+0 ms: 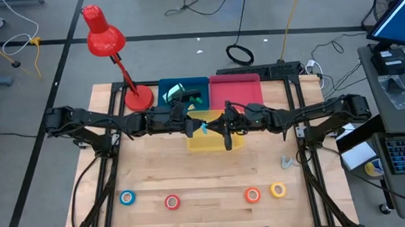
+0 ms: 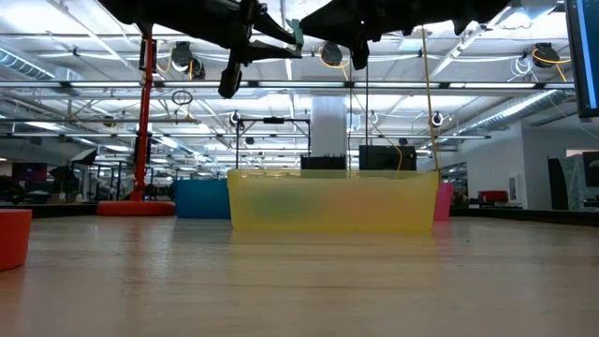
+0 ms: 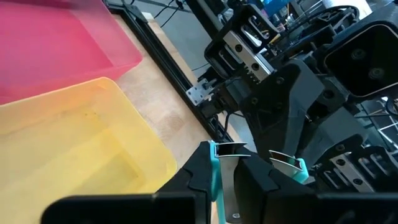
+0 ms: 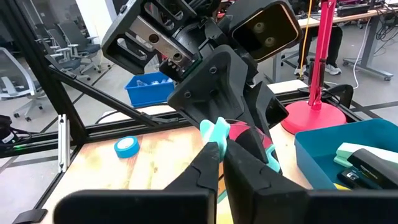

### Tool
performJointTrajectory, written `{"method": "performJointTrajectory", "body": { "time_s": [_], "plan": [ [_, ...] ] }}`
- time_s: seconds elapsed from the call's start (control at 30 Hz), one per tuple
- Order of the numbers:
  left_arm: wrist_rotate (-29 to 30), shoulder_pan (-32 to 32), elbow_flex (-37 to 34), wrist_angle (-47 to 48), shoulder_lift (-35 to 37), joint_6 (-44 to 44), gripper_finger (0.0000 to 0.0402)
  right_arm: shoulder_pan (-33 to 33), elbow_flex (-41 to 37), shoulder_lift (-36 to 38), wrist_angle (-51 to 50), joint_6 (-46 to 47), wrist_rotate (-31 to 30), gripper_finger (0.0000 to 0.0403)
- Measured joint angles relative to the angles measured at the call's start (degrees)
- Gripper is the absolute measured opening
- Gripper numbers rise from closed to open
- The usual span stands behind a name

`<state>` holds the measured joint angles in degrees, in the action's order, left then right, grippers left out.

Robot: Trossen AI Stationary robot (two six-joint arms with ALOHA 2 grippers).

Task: Pick and place Stapler, Stapler remover, tape
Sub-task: Put the light blue staple remover into the yellow bin

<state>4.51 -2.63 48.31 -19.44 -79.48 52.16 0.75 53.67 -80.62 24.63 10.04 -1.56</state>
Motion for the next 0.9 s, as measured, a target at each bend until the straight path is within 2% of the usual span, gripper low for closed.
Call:
{"method": "performJointTrajectory", "body": {
  "time_s": [0.2,0.53,0.9],
  "plan": [
    [-1.1,0.0,0.0,0.0,0.0,0.6,0.0062,0.0,0.0,0.0,-0.1,0.6,0.1,0.0001],
    [-1.5,0.0,0.0,0.0,0.0,-2.9,0.0062,0.1,0.0,0.0,-0.7,1.2,0.1,0.0000],
    [-2.9,-0.5,0.0,2.8,0.0,-6.0,0.0140,0.1,0.0,0.0,-2.8,1.3,0.1,0.0000]
  ]
}}
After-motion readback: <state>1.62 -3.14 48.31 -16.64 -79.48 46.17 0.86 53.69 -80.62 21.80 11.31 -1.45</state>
